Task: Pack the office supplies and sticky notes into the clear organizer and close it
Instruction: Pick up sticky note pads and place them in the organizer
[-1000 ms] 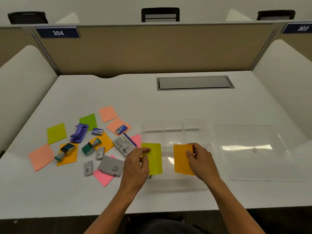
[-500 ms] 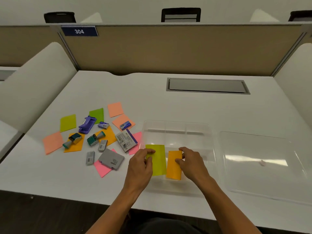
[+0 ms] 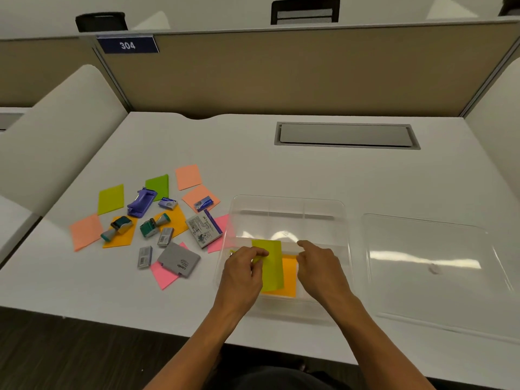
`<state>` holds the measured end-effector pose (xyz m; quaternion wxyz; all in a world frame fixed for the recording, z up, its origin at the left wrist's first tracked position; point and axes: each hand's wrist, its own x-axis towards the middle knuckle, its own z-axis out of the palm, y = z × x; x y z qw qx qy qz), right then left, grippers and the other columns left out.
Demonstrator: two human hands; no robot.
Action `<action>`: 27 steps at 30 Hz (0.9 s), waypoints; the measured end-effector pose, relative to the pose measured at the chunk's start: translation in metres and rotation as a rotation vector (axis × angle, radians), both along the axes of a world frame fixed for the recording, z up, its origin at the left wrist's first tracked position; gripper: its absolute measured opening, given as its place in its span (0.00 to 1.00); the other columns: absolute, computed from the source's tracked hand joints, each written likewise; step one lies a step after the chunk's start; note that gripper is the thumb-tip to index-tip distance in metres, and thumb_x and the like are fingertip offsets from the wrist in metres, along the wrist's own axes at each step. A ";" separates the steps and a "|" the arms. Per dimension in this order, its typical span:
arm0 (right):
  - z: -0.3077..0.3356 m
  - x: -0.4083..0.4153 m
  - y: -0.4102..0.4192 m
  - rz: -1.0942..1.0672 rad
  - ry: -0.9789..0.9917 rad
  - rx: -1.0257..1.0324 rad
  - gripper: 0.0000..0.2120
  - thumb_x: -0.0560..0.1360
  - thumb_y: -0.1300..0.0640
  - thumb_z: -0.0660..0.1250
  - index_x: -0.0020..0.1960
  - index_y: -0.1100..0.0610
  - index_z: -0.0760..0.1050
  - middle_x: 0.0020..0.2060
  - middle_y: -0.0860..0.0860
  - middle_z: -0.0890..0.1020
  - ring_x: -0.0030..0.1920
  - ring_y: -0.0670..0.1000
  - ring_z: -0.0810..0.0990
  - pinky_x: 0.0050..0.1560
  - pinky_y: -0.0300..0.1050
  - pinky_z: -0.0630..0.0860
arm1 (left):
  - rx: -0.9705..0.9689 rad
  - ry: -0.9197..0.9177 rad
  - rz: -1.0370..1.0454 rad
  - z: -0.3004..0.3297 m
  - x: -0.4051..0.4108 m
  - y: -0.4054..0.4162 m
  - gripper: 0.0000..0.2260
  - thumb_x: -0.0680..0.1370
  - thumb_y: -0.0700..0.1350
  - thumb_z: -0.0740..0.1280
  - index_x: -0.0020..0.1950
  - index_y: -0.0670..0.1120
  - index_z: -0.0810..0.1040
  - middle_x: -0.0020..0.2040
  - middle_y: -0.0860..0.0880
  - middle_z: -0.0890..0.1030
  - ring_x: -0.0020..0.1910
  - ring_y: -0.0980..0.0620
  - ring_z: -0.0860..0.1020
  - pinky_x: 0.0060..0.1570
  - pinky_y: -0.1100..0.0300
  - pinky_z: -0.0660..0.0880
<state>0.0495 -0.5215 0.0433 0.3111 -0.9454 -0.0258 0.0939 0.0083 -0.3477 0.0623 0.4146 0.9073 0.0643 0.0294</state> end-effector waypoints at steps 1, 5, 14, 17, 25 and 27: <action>0.002 0.000 -0.004 -0.015 -0.007 0.019 0.19 0.79 0.59 0.63 0.70 0.52 0.71 0.48 0.50 0.85 0.44 0.50 0.82 0.47 0.43 0.77 | 0.019 0.026 -0.008 -0.001 0.002 -0.003 0.10 0.79 0.41 0.64 0.58 0.50 0.79 0.56 0.53 0.80 0.53 0.54 0.77 0.55 0.57 0.76; 0.010 -0.005 -0.017 -0.049 -0.018 0.068 0.17 0.80 0.53 0.63 0.68 0.51 0.73 0.54 0.49 0.84 0.52 0.51 0.82 0.56 0.48 0.78 | 0.074 0.176 -0.083 -0.006 0.008 -0.014 0.13 0.79 0.41 0.63 0.63 0.51 0.77 0.60 0.52 0.78 0.53 0.55 0.76 0.57 0.59 0.73; 0.011 -0.015 -0.026 -0.108 -0.004 0.174 0.15 0.79 0.50 0.64 0.66 0.49 0.74 0.54 0.47 0.83 0.48 0.46 0.82 0.54 0.43 0.77 | 0.208 0.299 -0.164 -0.014 0.008 -0.025 0.14 0.80 0.43 0.63 0.65 0.46 0.75 0.62 0.48 0.77 0.59 0.49 0.75 0.60 0.58 0.71; 0.011 -0.016 -0.025 -0.107 -0.003 0.160 0.15 0.79 0.49 0.64 0.65 0.48 0.74 0.54 0.46 0.83 0.48 0.46 0.82 0.55 0.45 0.78 | 0.301 0.226 -0.204 -0.012 0.007 -0.024 0.10 0.80 0.44 0.63 0.59 0.45 0.80 0.64 0.50 0.76 0.59 0.49 0.75 0.54 0.63 0.68; 0.017 -0.017 -0.017 -0.105 0.009 0.100 0.15 0.79 0.47 0.62 0.66 0.46 0.74 0.55 0.44 0.83 0.49 0.47 0.82 0.54 0.49 0.79 | 0.339 0.177 -0.165 -0.007 0.008 -0.008 0.13 0.80 0.42 0.63 0.65 0.48 0.75 0.72 0.50 0.70 0.68 0.50 0.70 0.66 0.58 0.66; 0.019 -0.017 -0.011 -0.100 0.013 0.103 0.15 0.79 0.48 0.62 0.65 0.46 0.74 0.54 0.43 0.83 0.48 0.46 0.81 0.53 0.48 0.79 | 0.331 0.170 -0.174 -0.008 0.006 -0.001 0.14 0.80 0.43 0.63 0.66 0.48 0.74 0.71 0.51 0.71 0.67 0.51 0.71 0.65 0.60 0.66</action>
